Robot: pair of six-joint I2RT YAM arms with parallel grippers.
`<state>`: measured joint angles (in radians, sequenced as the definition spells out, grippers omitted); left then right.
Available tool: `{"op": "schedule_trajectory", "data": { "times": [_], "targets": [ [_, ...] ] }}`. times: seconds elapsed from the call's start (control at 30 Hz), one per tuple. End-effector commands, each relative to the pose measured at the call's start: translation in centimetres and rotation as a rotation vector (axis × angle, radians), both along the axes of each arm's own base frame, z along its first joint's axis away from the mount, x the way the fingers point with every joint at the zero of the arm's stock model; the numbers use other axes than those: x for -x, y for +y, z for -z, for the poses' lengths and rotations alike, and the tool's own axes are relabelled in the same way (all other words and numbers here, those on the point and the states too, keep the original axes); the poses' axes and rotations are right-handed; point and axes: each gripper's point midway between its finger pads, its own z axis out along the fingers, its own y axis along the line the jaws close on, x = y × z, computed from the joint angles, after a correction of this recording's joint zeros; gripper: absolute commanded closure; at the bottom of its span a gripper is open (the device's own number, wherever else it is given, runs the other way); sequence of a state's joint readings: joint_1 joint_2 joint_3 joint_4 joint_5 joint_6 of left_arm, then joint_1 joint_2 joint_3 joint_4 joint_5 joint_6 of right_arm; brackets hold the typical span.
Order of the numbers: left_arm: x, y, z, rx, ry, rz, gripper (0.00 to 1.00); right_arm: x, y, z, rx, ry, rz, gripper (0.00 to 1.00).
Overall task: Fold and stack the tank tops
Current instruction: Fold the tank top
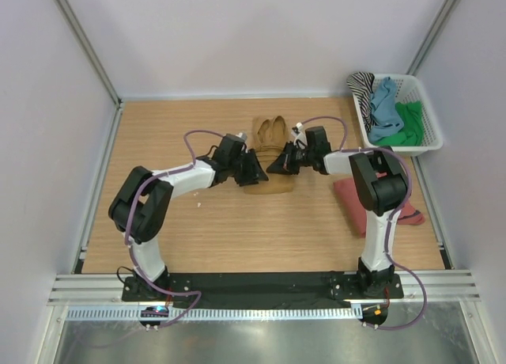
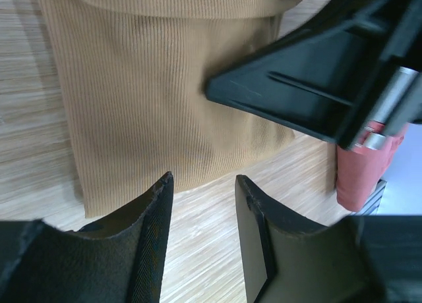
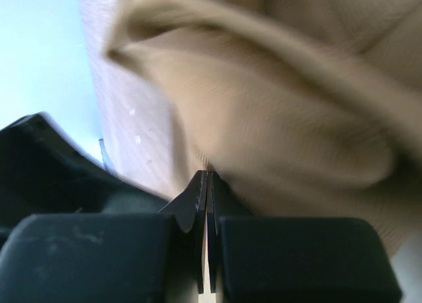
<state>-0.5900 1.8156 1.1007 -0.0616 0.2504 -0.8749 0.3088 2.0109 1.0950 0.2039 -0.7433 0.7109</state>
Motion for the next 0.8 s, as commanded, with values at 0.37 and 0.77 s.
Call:
{"op": "schedule_trajectory", "data": {
  "times": [0.37,0.77],
  "targets": [
    [-1.5,-2.9,-0.1,0.015,-0.046,0.022,0.56,-1.6,0.5,2.0,-0.067,0.007,0.044,0.99],
    [0.4,-1.1,6.1,-0.147,0.079,-0.04,0.57,-7.1,-0.2,1.9,0.055,-0.028,0.14,0.98]
  ]
}}
